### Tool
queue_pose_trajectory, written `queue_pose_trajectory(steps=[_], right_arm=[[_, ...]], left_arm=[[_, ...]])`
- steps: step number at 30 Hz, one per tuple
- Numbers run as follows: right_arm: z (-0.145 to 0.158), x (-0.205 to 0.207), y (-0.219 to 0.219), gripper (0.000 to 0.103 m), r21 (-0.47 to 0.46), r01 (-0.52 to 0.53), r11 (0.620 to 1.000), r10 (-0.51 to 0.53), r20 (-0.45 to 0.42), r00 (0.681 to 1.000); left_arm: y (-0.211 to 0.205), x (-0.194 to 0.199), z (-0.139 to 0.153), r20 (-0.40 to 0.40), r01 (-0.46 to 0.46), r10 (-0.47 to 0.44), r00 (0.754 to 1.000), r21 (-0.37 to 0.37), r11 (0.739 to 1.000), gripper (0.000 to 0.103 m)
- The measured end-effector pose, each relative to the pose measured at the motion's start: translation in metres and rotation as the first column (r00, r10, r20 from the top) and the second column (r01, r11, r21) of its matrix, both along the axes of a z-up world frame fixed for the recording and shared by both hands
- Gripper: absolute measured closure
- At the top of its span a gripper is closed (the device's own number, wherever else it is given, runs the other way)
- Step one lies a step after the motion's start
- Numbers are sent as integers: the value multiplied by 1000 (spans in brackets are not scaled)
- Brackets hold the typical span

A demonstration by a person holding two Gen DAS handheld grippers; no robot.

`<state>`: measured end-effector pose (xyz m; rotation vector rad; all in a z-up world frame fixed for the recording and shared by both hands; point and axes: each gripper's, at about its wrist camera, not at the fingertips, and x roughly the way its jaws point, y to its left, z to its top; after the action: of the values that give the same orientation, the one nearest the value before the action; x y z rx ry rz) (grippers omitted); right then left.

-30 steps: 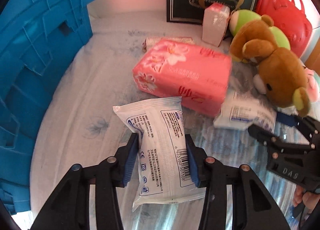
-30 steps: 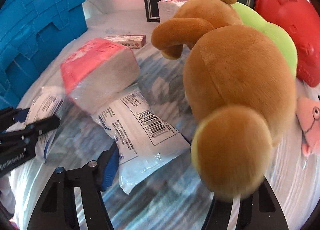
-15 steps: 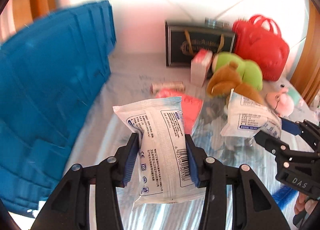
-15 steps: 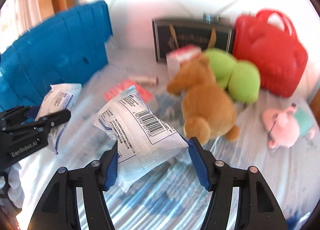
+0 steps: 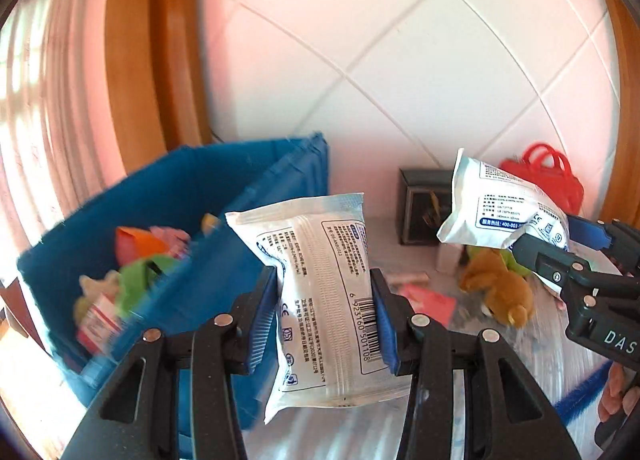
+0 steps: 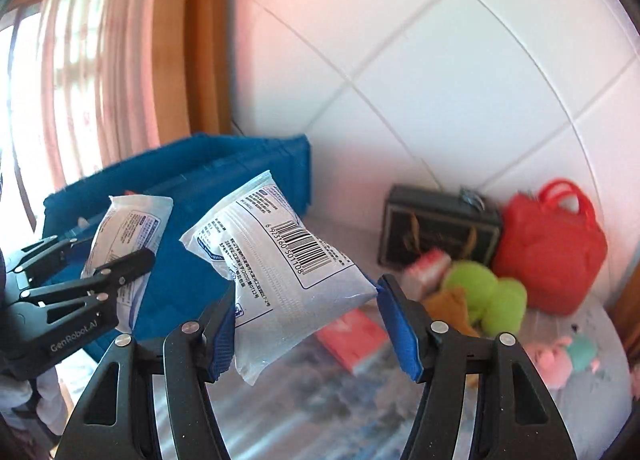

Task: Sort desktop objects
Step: 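Carry both wipe packets into the blue bin and open both grippers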

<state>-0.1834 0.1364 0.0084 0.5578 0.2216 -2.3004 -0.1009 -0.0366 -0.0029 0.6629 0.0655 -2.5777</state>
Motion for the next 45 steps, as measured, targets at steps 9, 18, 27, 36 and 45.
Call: queue_pose_trajectory(steps=[9,18,27,36,45], right_arm=[[42,55,-143,39,-36,-90,995,87,-71,994],[34,74,-276,39,35,-106,994,107,-15,994],[20,63,-312,37,145,-52,988,58,-38,998],[23,73,-318,5,178,-6,984,23,-94,995],[31,89,-301,0,163,16,986,2,-113,994]], left_arm=[[-140,54,37,-35,-79,78,996,-28,996,59],[-266,68,23,25,-122,120,992,53,991,59],[-301,71,13,27,-118,116,993,92,989,56],[-299,81,18,0,-120,121,993,97,988,33],[-284,93,22,-19,-105,107,994,92,990,30]])
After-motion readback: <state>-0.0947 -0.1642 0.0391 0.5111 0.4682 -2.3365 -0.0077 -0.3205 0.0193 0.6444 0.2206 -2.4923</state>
